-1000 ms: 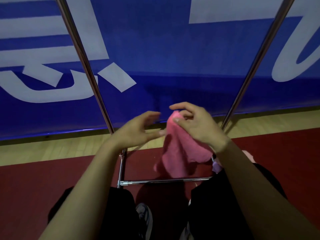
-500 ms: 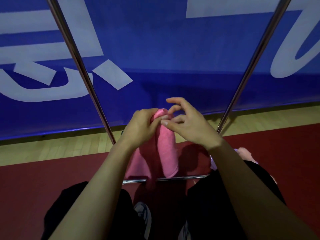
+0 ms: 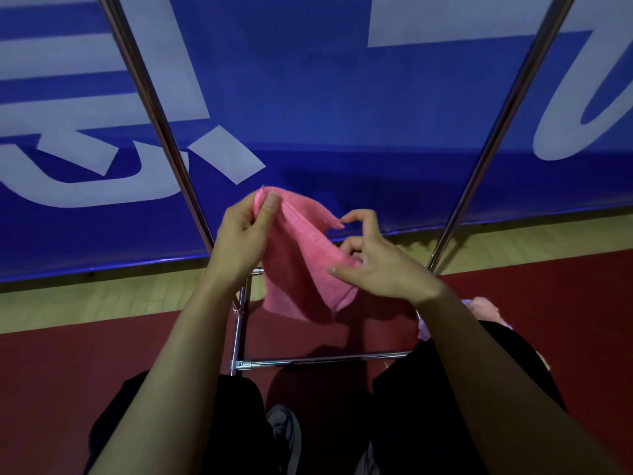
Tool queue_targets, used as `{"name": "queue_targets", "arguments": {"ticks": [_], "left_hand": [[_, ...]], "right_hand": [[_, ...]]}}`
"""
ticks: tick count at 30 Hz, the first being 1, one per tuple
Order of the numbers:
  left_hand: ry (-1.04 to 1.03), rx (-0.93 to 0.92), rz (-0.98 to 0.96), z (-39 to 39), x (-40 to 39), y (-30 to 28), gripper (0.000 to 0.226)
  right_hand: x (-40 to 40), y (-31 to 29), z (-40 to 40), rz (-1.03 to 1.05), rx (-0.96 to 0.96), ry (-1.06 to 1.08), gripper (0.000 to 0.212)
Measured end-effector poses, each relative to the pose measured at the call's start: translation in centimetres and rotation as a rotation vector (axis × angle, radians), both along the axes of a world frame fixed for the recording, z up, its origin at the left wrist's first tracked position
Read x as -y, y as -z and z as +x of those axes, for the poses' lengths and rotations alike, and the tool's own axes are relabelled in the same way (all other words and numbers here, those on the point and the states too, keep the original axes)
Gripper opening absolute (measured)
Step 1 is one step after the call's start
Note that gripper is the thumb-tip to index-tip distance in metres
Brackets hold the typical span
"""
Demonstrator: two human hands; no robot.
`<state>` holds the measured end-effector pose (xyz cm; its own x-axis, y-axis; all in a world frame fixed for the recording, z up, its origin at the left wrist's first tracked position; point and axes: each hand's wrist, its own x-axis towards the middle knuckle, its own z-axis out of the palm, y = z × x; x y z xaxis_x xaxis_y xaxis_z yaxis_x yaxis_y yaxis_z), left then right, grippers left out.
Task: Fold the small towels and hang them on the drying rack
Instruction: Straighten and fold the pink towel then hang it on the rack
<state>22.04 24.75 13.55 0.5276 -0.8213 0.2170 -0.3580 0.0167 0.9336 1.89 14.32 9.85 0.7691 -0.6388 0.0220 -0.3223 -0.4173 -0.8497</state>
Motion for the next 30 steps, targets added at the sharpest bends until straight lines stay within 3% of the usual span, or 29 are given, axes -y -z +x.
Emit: {"name": "queue_targets", "arguments": {"ticks": [5,8,13,18,24,30], "left_hand": [[-0.014,-0.214,-0.035,0.1,-0.3,-0.5,0.034],[-0.048,-0.312,-0.01,0.2,-0.3,-0.6,0.038],[-0.056,-0.296,0.006,0.2,0.0,-0.4,0.043],[-0.051,-0.341,-0.036,0.5,0.3,-0.1,0.04],[-0.064,-0.406,-0.039,0.1,0.3,-0.3,0.044],[-0.037,-0.419,-0.026,-0.1,0.4,-0.2,0.041]], "right_hand": [[-0.4,0.4,0.5,0.053,0.018,0.005,0.067],[-0.5,0.6,0.9,0.169,0.038,0.009,0.052],[-0.8,0.9,1.0,0.251,0.057,-0.063,0.03],[-0.8,1.7,1.7,0.222,-0.059,-0.08,0.017],[-2.6,1.8,2.7,0.304,-0.21,-0.126,0.019],[-2.5,2.2,4.2,0.46,-0.15,0.086,0.044]]}}
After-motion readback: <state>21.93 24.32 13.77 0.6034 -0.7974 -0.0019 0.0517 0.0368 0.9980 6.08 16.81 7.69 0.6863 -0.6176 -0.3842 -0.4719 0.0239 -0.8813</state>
